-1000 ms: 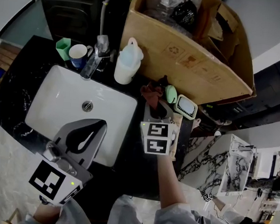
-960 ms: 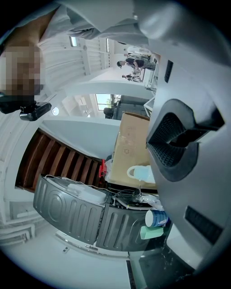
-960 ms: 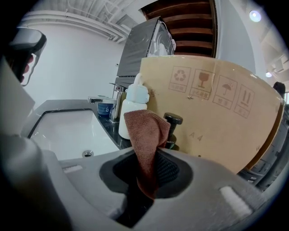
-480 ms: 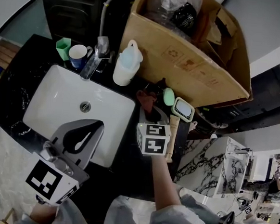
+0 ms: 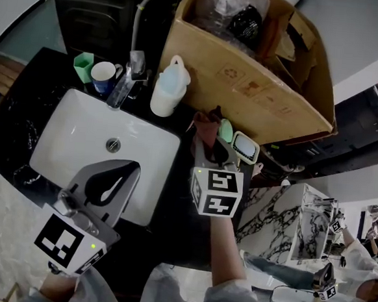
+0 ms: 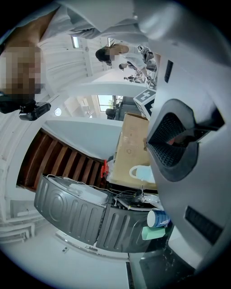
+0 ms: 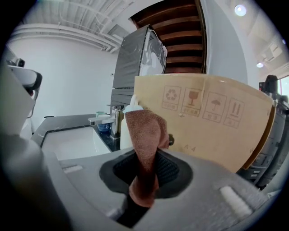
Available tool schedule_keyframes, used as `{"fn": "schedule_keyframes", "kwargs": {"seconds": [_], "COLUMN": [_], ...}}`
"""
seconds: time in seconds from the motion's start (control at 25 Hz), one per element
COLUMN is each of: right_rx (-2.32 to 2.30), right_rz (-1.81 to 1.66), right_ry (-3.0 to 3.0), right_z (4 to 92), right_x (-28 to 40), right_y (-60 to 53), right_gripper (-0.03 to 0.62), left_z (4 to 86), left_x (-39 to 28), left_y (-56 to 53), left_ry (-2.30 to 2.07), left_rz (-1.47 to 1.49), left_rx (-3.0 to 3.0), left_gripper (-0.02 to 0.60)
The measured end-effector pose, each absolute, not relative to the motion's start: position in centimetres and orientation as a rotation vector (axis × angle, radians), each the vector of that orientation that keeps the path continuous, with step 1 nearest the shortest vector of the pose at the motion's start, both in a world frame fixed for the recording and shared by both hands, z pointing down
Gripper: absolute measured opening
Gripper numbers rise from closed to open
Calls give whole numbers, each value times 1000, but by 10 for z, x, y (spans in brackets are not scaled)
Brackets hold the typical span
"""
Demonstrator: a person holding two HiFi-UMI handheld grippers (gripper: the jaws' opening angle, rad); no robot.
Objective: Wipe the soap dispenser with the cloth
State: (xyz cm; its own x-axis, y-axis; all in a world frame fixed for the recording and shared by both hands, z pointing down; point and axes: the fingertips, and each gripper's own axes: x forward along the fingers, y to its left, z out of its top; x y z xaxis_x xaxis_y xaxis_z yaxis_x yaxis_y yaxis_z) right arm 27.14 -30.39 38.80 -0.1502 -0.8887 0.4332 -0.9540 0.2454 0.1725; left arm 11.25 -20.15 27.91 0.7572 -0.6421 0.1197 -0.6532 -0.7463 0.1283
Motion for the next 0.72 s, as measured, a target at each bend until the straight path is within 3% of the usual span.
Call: {"fn": "schedule_keyframes", "kwargs": {"seconds": [0.28,0.72], "right_rx": [1794,1741], "right_rz": [157,155], "right_ry": [-2023,-1955], "right_z": [359,388], "right_x": [287,275], "right_y": [-314,-332], "right_gripper": [75,75], "left_z": [278,282], "left_x": [106,91], "left_y": [-201,-202], "left_ry": [-1044,-1078], "left_rz": [95,97], "left_rx": [2787,2764], "left_gripper": [3,3]}}
